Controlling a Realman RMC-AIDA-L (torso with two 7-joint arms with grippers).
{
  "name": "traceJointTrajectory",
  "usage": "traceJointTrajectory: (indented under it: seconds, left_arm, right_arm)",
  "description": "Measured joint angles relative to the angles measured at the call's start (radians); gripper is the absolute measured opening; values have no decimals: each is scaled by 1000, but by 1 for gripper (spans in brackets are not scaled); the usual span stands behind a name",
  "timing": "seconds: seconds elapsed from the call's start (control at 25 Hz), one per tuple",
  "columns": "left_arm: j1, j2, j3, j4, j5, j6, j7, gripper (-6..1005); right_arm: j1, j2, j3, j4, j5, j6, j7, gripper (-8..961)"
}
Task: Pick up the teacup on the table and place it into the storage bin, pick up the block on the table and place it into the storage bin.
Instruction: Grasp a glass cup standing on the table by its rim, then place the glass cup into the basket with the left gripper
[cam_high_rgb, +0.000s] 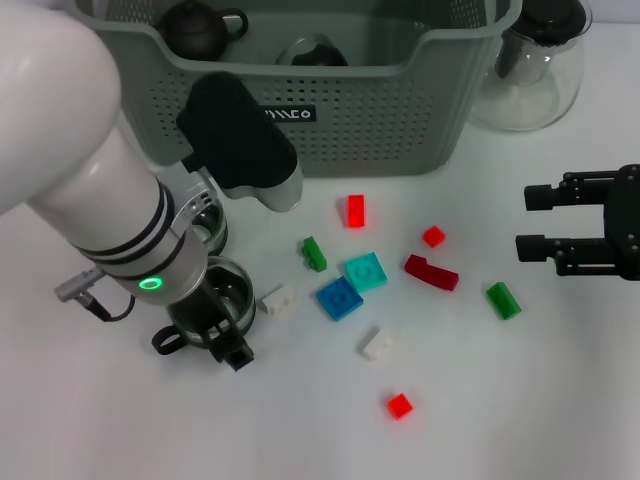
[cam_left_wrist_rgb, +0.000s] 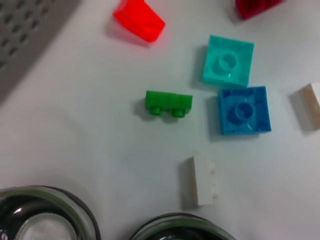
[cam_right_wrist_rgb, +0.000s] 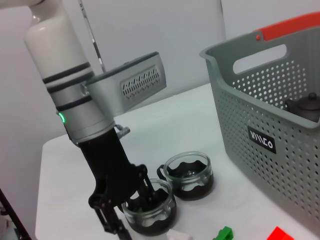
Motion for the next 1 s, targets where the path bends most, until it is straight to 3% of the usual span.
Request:
traceJointTrajectory:
  seconds: [0.36,0.48,0.68,0.84,1.0]
  left_arm:
    - [-3,0,3,22,8,23,-7,560]
    - [-8,1,1,30,7,41,2,318]
    - [-15,3,-53,24,-66,96,74,90]
    - [-18,7,-230,4,-247,172,222,61]
    - [-63,13,-522,-178,-477,256,446,46]
  right_arm:
    - [3,-10,0,20,-1,-6,0,682]
    - [4,-11,0,20,-2,-7,0,682]
    - [4,-12,0,20,-2,-7,0,682]
    - [4,-12,0,20,-2,-8,3,682]
    - [3,-11,0,20,-1,-14,4,682]
